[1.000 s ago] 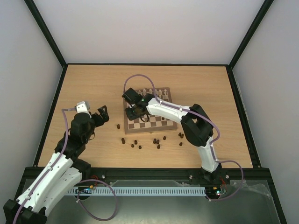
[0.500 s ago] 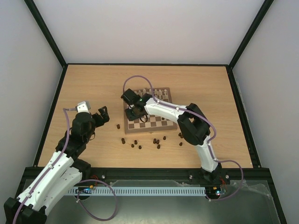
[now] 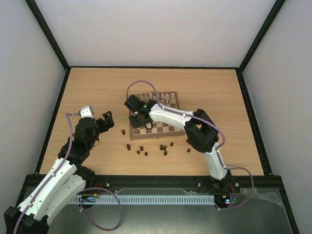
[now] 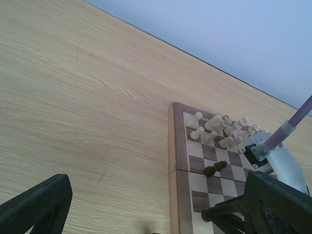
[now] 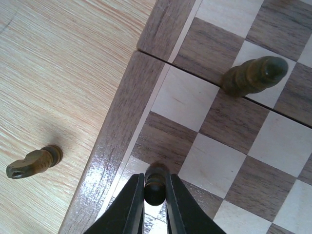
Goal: Set up the chess pieces on the board
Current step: Move the chess piece to the chessboard.
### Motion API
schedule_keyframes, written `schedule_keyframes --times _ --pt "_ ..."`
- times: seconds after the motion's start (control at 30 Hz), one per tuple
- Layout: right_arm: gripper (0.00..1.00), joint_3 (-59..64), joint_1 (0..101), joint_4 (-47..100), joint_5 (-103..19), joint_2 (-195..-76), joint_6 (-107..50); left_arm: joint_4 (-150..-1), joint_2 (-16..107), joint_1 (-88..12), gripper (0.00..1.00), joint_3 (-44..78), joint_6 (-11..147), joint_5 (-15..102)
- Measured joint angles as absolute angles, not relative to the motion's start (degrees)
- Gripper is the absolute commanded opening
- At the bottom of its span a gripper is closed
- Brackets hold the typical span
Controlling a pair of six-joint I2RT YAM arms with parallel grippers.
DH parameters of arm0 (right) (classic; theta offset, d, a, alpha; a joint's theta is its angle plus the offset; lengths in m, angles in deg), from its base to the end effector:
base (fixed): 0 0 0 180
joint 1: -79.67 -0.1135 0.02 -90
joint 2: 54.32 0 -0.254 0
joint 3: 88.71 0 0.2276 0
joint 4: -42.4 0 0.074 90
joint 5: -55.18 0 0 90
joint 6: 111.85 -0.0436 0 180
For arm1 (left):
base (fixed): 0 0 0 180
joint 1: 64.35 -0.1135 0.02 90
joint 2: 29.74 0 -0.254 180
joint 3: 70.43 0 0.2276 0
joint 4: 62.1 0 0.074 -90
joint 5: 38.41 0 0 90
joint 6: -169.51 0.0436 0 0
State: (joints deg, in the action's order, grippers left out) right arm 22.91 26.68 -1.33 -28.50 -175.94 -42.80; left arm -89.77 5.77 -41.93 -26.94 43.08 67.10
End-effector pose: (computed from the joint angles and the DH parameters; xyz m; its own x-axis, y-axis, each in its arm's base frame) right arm 0.2727 0.3538 0.1957 -0.7230 -0.3687 -0.5842 -0.5311 0.8375 0.1286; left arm 0.1411 -0.0456 0.2535 -0.3306 -0.4826 -0.8110 -0.0765 0.8703 -0.4866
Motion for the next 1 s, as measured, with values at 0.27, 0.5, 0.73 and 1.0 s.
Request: schedule_keyframes --times 0.27,0.5,0.73,1.0 --pt "0.12 22.8 25.5 -1.5 -27.8 -175.9 -42.8 -89.8 5.8 -41.9 1.0 -26.9 43.1 67.1" --pt "0.12 22.4 25.4 -1.2 -27.6 -175.7 -42.9 -89.8 5.8 -41.9 1.0 -26.9 43.1 67.1" --pt "0.12 22.0 25.2 -1.1 -27.2 -175.5 -43.1 -89.8 5.8 -42.1 1.0 -27.0 43.1 67.1" --pt "0.13 20.8 24.8 -1.2 -26.6 -174.6 -43.5 -89.8 5.8 -42.1 1.0 -27.0 43.1 67.1"
